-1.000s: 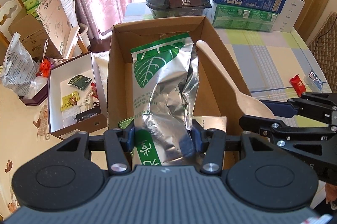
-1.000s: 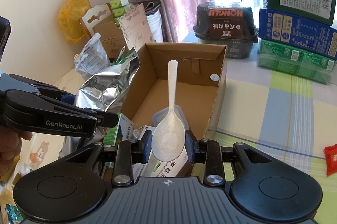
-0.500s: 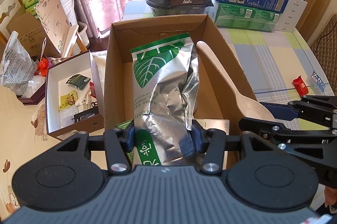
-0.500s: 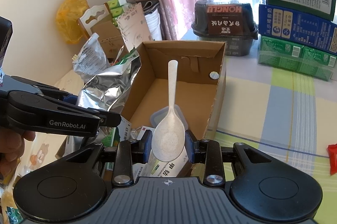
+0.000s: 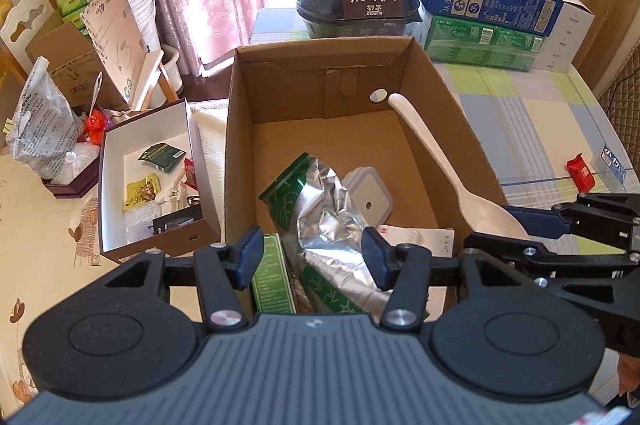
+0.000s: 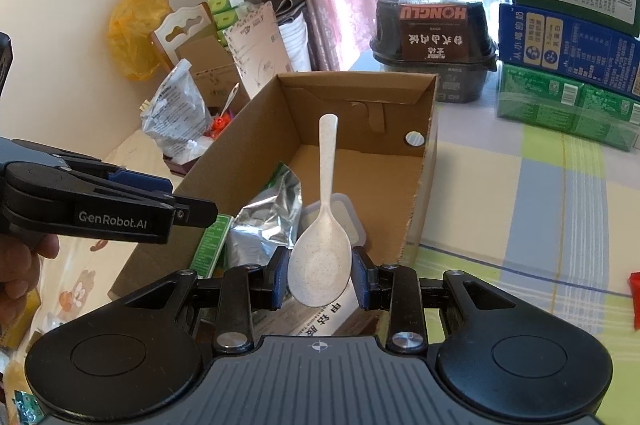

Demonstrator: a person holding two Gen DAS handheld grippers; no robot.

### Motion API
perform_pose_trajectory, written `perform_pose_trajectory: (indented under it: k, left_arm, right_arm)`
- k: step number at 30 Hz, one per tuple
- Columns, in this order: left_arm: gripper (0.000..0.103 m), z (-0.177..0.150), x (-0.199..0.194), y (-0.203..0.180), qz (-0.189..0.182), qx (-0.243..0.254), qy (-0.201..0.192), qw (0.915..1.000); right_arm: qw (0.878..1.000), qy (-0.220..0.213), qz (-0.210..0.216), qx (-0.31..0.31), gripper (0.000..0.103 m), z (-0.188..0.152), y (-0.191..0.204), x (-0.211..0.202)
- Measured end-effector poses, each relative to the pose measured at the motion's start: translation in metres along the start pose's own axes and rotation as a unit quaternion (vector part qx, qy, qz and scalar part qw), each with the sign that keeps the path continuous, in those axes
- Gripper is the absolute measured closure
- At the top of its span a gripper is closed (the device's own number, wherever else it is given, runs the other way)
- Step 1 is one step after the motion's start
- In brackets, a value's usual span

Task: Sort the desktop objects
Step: 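Lower the foil bag with the left tool while the right tool lowers the spoon, opening both, then move both tools back toward the red candy and clear plastic box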

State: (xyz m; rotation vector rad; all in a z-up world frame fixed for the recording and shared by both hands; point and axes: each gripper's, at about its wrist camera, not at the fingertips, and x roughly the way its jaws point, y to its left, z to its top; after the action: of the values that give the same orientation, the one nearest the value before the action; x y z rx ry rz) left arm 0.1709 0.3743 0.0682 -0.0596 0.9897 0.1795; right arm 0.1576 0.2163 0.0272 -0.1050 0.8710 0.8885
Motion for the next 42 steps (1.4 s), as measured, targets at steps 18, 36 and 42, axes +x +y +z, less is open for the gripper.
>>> perform_pose_trajectory:
  k: [18,36,42]
  left_arm:
    - [0.052,-0.012,-0.008,-0.004,0.004,0.002,0.004,1.0000]
    - [0.034,-0.030,-0.052,-0.046,-0.005,0.010,-0.019,0.9997]
    - [0.023,-0.042,-0.071,-0.072,-0.009,0.021,-0.029,0.9993]
  right_arm:
    - [1.000,-0.020,-0.008,0.023,0.053,0.001,-0.016,-0.019]
    - [0.998,-0.044,-0.029,0.043,0.029,-0.026,-0.043,-0.094]
    - [0.997,-0.046,-0.041,0.050,0.021,-0.045,-0.057,-0.123]
